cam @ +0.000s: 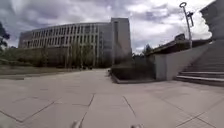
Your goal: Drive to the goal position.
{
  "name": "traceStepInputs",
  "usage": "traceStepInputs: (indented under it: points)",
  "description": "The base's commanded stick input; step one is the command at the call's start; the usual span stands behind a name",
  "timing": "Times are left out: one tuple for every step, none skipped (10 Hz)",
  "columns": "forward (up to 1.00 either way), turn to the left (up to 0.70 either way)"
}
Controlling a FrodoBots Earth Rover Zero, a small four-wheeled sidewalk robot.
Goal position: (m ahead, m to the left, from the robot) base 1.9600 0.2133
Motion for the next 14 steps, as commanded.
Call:
traceStepInputs:
  points:
    - [0.7,0.0]
    - [0.7,0.0]
    - [0.7,0.0]
    - [0.7,0.0]
    - [0.7,0.0]
    - [0.7,0.0]
    - [0.7,0.0]
    - [0.7,0.0]
    - [0.7,0.0]
    - [0.7,0.0]
    - [0.7,0.0]
    - [0.7,0.0]
    - [0.7,0.0]
    - [0.7,0.0]
